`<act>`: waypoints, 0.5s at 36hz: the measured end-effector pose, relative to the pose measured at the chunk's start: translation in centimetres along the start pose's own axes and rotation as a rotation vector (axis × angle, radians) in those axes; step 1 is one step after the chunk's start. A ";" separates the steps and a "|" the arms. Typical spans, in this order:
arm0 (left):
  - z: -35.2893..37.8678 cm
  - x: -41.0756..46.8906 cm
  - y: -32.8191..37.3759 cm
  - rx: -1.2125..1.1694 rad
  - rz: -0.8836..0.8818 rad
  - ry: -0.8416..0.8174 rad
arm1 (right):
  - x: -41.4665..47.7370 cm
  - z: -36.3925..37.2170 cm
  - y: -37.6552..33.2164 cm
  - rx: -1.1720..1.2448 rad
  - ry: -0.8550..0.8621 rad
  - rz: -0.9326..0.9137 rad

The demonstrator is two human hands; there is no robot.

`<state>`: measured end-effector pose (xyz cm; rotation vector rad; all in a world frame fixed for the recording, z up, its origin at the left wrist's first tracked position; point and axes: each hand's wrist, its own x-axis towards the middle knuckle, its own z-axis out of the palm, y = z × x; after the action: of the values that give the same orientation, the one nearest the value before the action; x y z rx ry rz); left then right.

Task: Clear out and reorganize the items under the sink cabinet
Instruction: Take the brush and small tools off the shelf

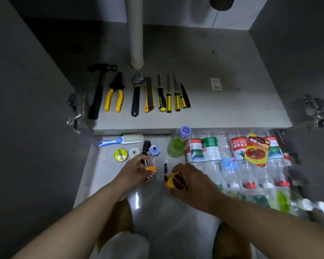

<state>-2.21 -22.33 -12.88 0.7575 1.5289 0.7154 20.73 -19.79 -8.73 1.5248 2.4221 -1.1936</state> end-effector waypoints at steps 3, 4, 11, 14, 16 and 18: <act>0.0 0.6 -1.5 0.268 0.022 0.021 | 0.5 3.2 0.8 -0.037 -0.026 0.173; 0.0 0.8 -1.8 0.346 0.034 0.038 | 0.8 4.1 0.9 -0.050 -0.027 0.217; 0.8 2.2 -3.5 0.499 0.038 0.084 | 3.6 7.0 1.0 -0.195 0.105 0.313; 1.6 2.5 -4.1 0.463 0.060 0.103 | 4.5 7.0 1.0 -0.223 0.123 0.330; 2.2 2.6 -4.2 0.446 0.084 0.109 | 4.8 6.9 1.2 -0.233 0.121 0.342; 2.7 2.9 -4.1 0.451 0.105 0.115 | 4.9 6.8 1.4 -0.245 0.122 0.352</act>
<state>0.01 -22.46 -18.11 1.1552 1.7929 0.4986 16.94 -20.01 -16.37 1.8829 2.1396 -0.7314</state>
